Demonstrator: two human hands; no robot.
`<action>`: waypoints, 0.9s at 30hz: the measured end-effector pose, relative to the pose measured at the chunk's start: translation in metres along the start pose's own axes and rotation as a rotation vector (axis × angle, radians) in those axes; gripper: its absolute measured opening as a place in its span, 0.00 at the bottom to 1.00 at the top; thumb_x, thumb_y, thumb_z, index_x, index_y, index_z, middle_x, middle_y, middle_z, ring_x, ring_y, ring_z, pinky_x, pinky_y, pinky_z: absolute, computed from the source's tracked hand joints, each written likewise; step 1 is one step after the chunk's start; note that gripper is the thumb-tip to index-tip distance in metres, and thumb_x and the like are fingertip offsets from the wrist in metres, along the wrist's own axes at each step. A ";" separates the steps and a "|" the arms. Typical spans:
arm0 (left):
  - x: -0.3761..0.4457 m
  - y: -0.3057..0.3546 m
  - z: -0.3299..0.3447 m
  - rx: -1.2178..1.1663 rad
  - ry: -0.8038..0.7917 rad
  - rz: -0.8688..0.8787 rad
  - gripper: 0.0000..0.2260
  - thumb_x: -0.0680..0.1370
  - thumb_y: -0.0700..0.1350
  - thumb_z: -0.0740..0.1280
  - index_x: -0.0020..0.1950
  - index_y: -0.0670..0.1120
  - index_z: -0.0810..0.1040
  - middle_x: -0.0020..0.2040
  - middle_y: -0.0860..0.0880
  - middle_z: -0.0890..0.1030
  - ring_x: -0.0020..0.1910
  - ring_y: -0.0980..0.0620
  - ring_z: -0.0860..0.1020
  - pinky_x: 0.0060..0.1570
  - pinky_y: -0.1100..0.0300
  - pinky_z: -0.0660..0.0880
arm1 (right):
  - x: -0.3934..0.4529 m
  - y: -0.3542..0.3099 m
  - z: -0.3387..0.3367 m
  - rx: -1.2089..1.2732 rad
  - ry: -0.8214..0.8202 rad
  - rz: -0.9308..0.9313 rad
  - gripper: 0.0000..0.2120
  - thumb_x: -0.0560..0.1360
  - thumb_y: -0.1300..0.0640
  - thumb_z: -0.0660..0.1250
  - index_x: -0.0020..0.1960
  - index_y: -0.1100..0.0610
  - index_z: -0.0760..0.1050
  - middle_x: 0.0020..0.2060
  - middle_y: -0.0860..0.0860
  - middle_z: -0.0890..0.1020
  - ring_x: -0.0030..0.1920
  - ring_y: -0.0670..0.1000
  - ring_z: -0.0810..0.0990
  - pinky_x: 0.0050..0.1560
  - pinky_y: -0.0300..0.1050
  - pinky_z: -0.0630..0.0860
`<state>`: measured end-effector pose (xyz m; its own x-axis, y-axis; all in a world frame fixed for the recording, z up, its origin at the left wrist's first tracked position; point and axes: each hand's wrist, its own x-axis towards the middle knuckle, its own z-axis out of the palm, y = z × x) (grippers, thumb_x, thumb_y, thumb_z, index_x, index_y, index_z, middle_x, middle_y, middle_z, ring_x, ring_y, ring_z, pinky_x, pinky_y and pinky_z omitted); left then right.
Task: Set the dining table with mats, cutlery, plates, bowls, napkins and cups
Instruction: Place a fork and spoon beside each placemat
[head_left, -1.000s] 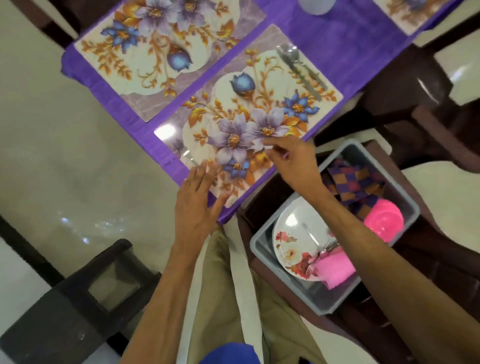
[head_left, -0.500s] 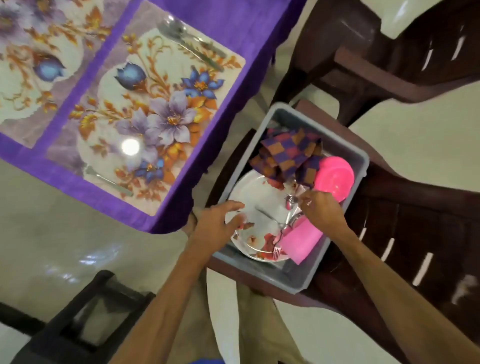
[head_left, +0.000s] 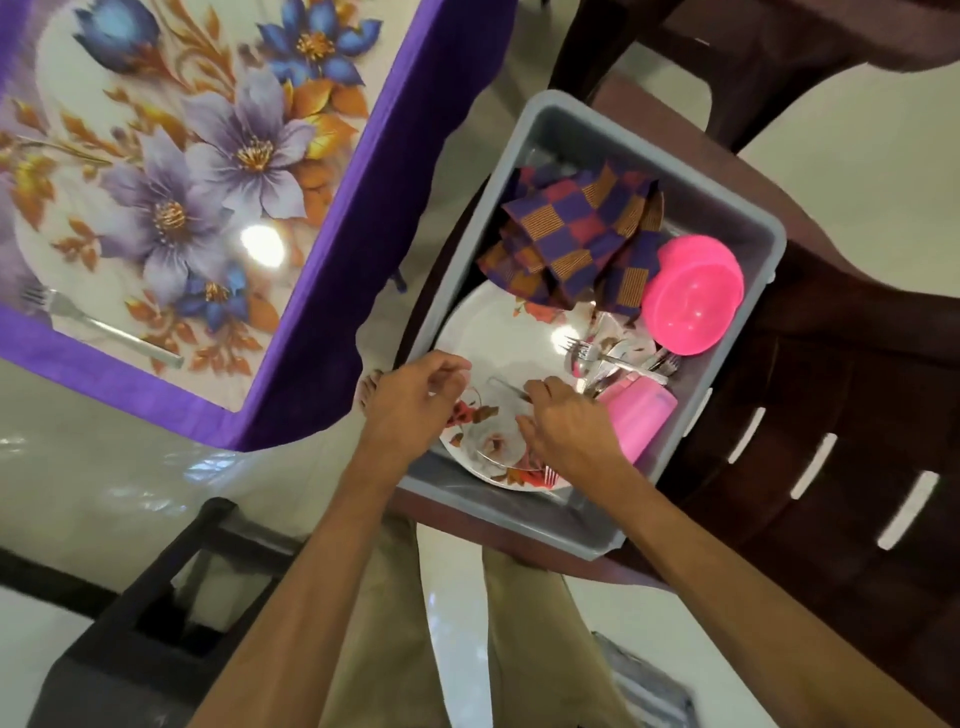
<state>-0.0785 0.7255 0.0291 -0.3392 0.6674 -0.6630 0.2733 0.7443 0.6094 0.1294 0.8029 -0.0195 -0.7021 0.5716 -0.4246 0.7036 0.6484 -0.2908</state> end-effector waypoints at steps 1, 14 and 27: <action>0.000 0.000 -0.001 -0.004 0.002 0.002 0.09 0.84 0.49 0.68 0.62 0.52 0.84 0.55 0.58 0.85 0.54 0.63 0.81 0.62 0.59 0.78 | -0.001 -0.002 0.004 0.015 -0.047 0.028 0.11 0.74 0.63 0.73 0.55 0.61 0.76 0.42 0.56 0.81 0.34 0.57 0.80 0.27 0.46 0.72; -0.008 0.024 -0.013 -0.534 0.151 -0.081 0.09 0.84 0.51 0.67 0.59 0.51 0.85 0.52 0.56 0.87 0.51 0.57 0.86 0.58 0.55 0.81 | 0.050 0.002 -0.101 1.696 0.232 0.696 0.12 0.77 0.65 0.73 0.56 0.73 0.81 0.37 0.58 0.84 0.28 0.45 0.79 0.27 0.33 0.70; -0.033 0.066 -0.006 -0.835 0.004 -0.285 0.09 0.80 0.54 0.73 0.56 0.53 0.88 0.51 0.54 0.88 0.55 0.57 0.85 0.57 0.52 0.81 | -0.007 -0.073 -0.088 1.378 0.315 0.426 0.07 0.77 0.59 0.75 0.55 0.55 0.87 0.48 0.49 0.88 0.41 0.48 0.84 0.39 0.45 0.80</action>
<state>-0.0550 0.7524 0.0941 -0.2972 0.4577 -0.8380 -0.5688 0.6200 0.5404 0.0730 0.7962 0.0801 -0.2881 0.7922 -0.5380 0.2783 -0.4683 -0.8386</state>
